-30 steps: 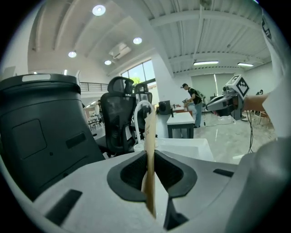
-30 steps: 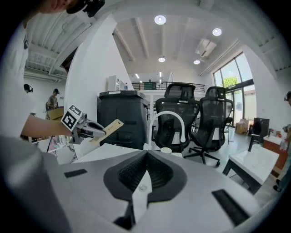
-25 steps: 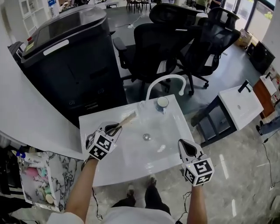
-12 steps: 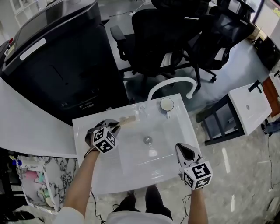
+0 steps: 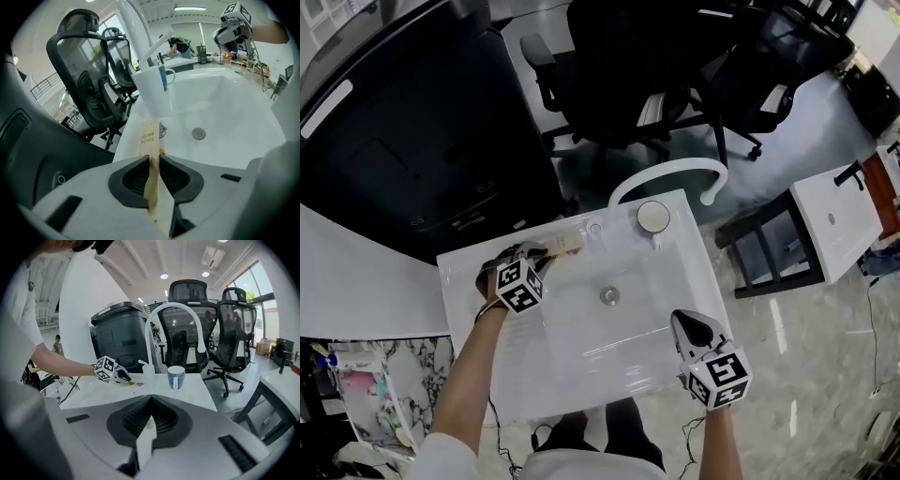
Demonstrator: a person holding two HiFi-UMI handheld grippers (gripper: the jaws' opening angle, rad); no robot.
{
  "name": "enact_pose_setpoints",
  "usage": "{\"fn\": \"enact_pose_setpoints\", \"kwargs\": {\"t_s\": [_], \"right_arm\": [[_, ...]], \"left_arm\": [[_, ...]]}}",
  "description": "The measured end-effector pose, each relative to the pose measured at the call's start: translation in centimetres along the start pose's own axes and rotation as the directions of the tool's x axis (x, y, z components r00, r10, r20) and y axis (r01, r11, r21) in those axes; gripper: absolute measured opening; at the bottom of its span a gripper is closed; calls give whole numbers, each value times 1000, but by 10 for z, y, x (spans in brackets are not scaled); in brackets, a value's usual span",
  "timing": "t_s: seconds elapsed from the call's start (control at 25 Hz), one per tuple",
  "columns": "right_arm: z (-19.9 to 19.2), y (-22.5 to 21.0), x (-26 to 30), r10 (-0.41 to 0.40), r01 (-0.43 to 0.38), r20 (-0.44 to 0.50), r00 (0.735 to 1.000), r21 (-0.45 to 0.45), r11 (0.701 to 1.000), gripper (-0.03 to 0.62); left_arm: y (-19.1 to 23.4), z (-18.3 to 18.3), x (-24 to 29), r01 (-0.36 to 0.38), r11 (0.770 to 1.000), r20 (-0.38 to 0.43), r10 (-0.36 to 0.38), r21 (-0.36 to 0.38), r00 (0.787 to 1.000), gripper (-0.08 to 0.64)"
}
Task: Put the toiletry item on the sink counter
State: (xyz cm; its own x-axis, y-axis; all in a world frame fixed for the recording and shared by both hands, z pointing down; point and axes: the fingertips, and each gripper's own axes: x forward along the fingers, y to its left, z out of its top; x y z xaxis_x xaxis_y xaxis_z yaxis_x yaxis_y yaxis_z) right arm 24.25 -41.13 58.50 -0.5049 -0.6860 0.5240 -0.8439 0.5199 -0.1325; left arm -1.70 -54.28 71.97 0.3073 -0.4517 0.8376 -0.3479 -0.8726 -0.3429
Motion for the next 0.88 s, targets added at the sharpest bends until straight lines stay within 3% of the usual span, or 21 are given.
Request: {"fn": "enact_pose_setpoints", "kwargs": {"t_s": [0.24, 0.32, 0.48, 0.72, 0.88], "right_arm": [[-5, -4, -9, -23, 23, -9, 1000, 8, 1000, -3], [-5, -3, -13, -30, 30, -5, 1000, 4, 1000, -3], [-1, 1, -23, -50, 50, 10, 999, -7, 999, -3], [6, 16, -48, -96, 98, 49, 994, -28, 995, -3], [15, 29, -64, -139, 144, 101, 985, -47, 988, -3]], "left_arm": [[3, 3, 3, 27, 999, 21, -26, -42, 999, 101], [2, 2, 0, 38, 996, 35, -36, -82, 999, 148], [1, 1, -19, 51, 982, 96, -34, -181, 995, 160], [-6, -4, -79, 10, 961, 176, 40, -276, 984, 158], [-14, 0, -127, -21, 937, 271, 122, -349, 955, 136]]}}
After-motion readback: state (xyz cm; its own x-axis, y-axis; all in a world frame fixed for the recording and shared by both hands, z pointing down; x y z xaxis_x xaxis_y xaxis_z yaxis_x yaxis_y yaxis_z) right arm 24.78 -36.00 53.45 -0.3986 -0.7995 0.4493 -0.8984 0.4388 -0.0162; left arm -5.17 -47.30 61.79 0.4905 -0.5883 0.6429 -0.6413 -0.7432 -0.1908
